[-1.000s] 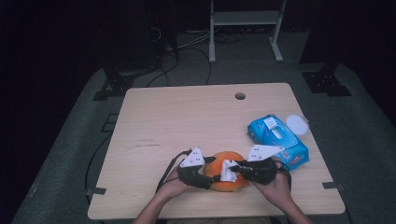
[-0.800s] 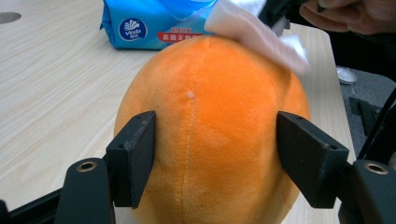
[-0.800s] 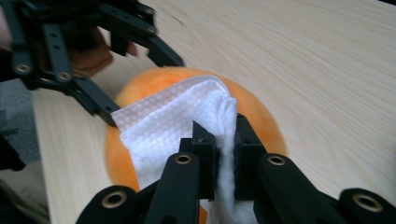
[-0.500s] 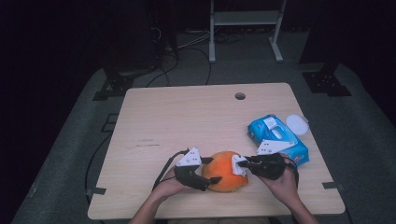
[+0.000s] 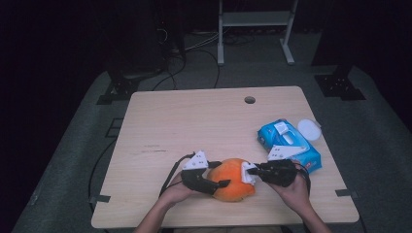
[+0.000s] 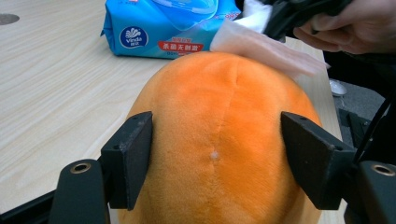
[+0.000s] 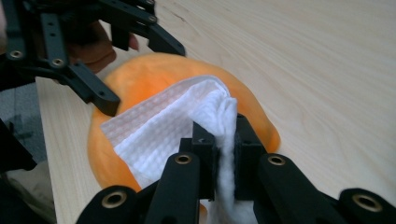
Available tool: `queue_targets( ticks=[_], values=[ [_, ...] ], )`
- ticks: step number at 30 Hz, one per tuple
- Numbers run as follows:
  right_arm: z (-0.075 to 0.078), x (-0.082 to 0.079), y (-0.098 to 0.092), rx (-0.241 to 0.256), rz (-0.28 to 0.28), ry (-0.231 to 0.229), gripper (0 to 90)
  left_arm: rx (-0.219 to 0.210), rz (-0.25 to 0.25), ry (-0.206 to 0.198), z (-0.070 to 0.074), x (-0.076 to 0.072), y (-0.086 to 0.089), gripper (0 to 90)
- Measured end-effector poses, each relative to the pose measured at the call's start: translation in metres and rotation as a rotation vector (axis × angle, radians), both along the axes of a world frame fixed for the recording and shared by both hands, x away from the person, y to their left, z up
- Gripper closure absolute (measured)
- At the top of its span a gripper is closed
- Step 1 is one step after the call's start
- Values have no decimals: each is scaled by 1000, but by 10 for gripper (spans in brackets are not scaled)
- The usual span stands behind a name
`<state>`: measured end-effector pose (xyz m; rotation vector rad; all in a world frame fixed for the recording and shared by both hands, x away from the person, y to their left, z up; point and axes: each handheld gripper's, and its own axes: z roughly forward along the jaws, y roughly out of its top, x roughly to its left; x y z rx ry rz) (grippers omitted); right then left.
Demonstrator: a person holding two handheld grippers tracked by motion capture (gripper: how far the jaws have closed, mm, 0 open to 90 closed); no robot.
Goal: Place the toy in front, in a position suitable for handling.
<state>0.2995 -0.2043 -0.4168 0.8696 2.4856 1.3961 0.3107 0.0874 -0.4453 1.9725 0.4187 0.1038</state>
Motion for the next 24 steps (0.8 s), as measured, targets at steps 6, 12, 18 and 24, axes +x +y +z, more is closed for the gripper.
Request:
queue_targets(
  ticks=[6, 12, 18, 24],
  values=[
    [-3, 2, -3, -9, -26, 25, 818, -7, -4, -3, 0, -4, -2, 279],
    [6, -3, 7, 19, -2, -15, 818, 6, -28, -42, -1, -12, -10, 278],
    [4, -1, 5, 11, -7, 8, 818, 1, -6, -33, 0, -7, -3, 283],
    [-5, 6, -7, 12, -41, 72, 818, -27, 10, 3, -2, -2, 3, 279]
  ],
)
